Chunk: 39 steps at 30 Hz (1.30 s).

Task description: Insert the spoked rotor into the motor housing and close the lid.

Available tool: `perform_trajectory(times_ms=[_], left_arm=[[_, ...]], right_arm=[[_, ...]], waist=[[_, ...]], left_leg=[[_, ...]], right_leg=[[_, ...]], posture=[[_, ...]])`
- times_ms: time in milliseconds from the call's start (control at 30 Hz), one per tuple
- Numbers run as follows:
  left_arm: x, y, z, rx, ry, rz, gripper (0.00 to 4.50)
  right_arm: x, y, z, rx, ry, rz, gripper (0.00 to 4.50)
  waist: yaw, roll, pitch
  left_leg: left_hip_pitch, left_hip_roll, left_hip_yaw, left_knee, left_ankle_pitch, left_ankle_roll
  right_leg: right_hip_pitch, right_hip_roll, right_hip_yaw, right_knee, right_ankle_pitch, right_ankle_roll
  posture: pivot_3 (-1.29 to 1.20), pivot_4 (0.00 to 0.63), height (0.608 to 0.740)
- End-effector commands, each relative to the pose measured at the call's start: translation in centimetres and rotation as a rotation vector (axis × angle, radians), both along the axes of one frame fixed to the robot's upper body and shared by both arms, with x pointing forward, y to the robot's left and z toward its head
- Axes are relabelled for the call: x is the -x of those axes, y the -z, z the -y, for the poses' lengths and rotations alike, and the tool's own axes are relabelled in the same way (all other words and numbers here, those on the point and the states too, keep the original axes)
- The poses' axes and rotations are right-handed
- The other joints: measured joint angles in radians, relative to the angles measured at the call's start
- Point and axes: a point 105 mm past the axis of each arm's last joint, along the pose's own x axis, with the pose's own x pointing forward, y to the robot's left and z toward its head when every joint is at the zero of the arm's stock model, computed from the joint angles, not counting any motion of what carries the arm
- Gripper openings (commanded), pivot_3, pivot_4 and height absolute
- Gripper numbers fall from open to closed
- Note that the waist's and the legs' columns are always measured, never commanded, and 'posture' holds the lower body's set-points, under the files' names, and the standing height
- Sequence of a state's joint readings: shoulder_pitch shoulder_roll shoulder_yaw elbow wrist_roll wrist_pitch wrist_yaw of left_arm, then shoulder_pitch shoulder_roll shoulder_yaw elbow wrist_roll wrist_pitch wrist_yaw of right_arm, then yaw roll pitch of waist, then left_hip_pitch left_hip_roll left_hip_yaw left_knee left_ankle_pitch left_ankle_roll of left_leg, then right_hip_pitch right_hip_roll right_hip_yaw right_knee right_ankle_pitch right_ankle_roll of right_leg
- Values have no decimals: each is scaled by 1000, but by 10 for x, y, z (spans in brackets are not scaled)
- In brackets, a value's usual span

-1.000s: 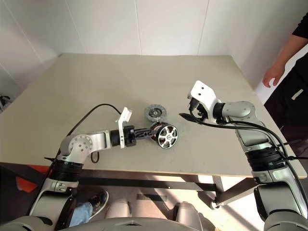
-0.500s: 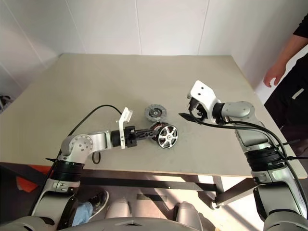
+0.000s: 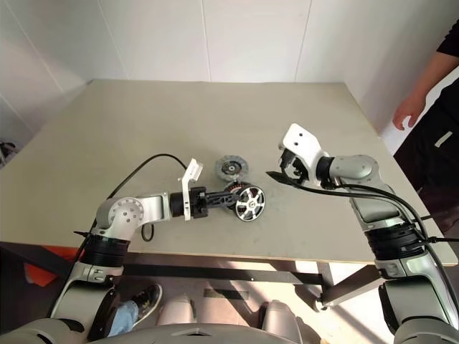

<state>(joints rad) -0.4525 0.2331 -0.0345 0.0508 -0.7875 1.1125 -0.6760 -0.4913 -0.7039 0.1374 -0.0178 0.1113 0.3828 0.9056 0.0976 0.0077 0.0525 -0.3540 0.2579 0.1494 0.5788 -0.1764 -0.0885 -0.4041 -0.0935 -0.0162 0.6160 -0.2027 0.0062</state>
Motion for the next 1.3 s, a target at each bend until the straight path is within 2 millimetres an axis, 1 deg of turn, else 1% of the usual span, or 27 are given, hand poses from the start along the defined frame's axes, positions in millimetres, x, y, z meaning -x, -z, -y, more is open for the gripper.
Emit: perform_trajectory(times_ms=[33, 233, 333, 500, 533, 567, 633, 700, 833, 1033, 1100, 1200, 1300], left_arm=[[-2, -8, 3, 9, 20, 30, 1660], [-4, -4, 6, -5, 15, 22, 1660], [-6, 1, 12, -6, 13, 10, 1660], [-8, -1, 14, 8, 6, 8, 1660], [-8, -1, 13, 10, 0, 6, 1279], [-9, -2, 12, 13, -5, 6, 1034], [-11, -2, 9, 15, -16, 2, 391], [-11, -3, 7, 28, -22, -2, 359], [-14, -13, 3, 103, -52, -17, 359], [-18, -33, -5, 292, -107, -88, 359], [-22, -36, -10, 351, -139, -127, 359], [-25, -26, -14, 335, -183, -178, 359], [-24, -19, -14, 320, -192, -206, 359]], right_arm=[[-1, -18, 1, -13, 8, 66, 4071], [-1, -18, 1, -18, 7, 69, 4071], [-1, -18, -1, -20, 3, 67, 4071], [0, -17, -2, -21, 0, 67, 4071], [0, -17, -2, -20, 1, 67, 4119], [0, -17, -2, -20, 1, 67, 4119], [0, -17, -2, -21, 2, 68, 4119], [0, -16, -2, -20, 2, 68, 4119], [0, -15, -3, -18, -3, 64, 4119], [2, -13, -6, -15, -18, 57, 4119], [2, -13, -7, -15, -20, 57, 4119], [2, -13, -7, -14, -22, 56, 4119], [2, -13, -8, -14, -25, 57, 4119]], waist=[[0, 0, 0], [0, 0, 0], [0, 0, 0], [0, 0, 0], [0, 0, 0], [0, 0, 0], [0, 0, 0], [-1, 0, 0], [-2, 0, 0], [-2, 1, 0], [-1, 1, 0], [-1, 1, 0], [-1, 1, 0]], left_leg=[[0, 0, 0, 0, 0, 0], [0, 0, 0, 0, 0, 0], [0, 0, 0, 0, 0, 0], [0, 0, 0, 0, 0, 0], [0, 0, 0, 0, 0, 0], [0, 0, 0, 0, 0, 0], [0, 0, 0, 0, 0, 0], [0, 0, 0, 0, 0, 0], [1, 0, 0, -1, 0, 0], [1, 0, 0, -1, 0, 0], [1, 0, 0, -1, 0, 0], [1, 0, 0, -1, 0, 0], [0, 0, 0, -1, 0, 0]], right_leg=[[0, 0, 0, 0, 0, 0], [0, 0, 0, 0, 0, 0], [0, 0, 0, 0, 0, 0], [0, 0, 0, 0, 0, 0], [0, 0, 0, 0, 0, 0], [0, 0, 0, 0, 0, 0], [0, 0, 0, 0, 0, 0], [0, 0, 1, 0, 0, 0], [0, 0, 1, 0, 0, 0], [0, 0, 1, -1, 0, 0], [0, 0, 1, -1, 0, 0], [0, 0, 1, -1, 0, 0], [0, 0, 1, -2, 0, 0]], posture=[[0, 0, 740], [0, 0, 740], [0, 0, 740], [0, 0, 740], [0, 0, 740], [0, 0, 740], [0, 0, 740], [0, 0, 740], [0, 0, 740], [0, 0, 740], [0, 0, 740], [0, 0, 740], [0, 0, 740]])
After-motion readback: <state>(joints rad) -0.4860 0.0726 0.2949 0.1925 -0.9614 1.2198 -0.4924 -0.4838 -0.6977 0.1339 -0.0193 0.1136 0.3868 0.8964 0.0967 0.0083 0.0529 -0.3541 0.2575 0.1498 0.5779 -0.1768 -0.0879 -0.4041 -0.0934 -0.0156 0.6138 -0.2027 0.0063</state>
